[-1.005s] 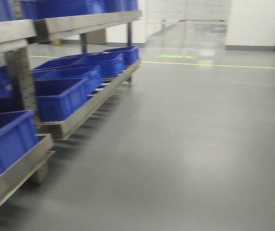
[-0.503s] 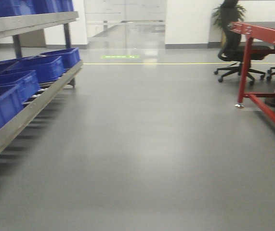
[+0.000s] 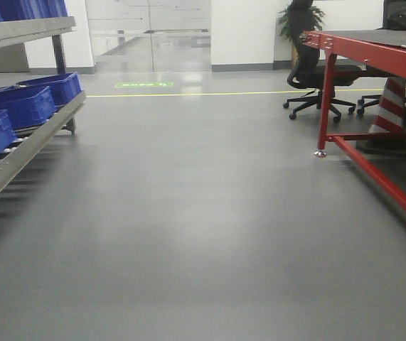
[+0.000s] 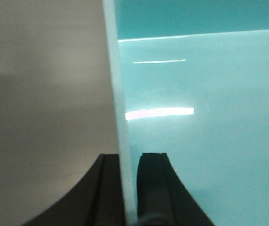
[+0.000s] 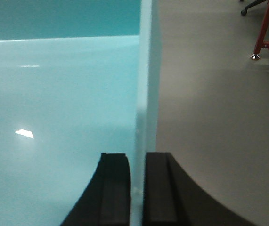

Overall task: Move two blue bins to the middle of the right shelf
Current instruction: 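Drive the base to another shelf while holding the cyan bin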

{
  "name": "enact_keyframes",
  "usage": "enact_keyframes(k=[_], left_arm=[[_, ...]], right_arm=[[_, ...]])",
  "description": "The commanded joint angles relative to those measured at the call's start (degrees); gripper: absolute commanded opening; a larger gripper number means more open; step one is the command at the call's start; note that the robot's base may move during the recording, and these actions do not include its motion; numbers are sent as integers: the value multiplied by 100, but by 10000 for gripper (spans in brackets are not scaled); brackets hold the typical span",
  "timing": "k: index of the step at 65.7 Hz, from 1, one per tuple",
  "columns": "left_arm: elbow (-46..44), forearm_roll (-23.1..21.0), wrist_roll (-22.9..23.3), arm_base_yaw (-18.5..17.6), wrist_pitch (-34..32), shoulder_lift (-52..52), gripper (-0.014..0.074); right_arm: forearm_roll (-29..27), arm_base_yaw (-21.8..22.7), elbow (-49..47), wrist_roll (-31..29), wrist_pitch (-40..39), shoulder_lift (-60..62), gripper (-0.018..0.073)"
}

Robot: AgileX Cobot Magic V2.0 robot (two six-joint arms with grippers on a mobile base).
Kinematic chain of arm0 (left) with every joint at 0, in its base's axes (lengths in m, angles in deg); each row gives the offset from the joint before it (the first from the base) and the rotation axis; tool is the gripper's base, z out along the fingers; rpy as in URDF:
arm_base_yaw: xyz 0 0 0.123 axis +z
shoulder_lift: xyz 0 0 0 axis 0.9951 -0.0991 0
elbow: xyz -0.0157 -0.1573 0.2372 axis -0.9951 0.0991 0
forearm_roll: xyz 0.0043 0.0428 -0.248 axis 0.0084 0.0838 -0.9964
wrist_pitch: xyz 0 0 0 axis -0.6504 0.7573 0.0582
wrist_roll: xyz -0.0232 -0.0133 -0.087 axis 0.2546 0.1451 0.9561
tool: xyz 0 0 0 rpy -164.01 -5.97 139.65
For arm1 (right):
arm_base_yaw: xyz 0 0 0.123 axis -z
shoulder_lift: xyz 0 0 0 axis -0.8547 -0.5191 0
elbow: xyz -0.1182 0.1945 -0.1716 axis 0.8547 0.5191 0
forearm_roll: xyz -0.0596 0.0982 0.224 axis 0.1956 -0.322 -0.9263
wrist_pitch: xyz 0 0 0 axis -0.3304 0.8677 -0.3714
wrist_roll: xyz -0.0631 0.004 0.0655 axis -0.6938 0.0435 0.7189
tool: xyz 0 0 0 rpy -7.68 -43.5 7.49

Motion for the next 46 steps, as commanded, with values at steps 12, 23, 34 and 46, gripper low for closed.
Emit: enact_keyframes(k=[12,23,34,46], left_arm=[[-55,-54,-50,-5,-202,39,-111],[-55,-54,-50,-5,-202,39,-111],[-55,-54,-50,-5,-202,39,-111],[-55,-54,-50,-5,-202,39,-111]], right_arm=[[-99,11,-83,-15,-369,101,-151],[-99,11,-83,-15,-369,101,-151],[-99,11,-83,-15,-369,101,-151],[-99,11,-83,-15,-369,101,-151]])
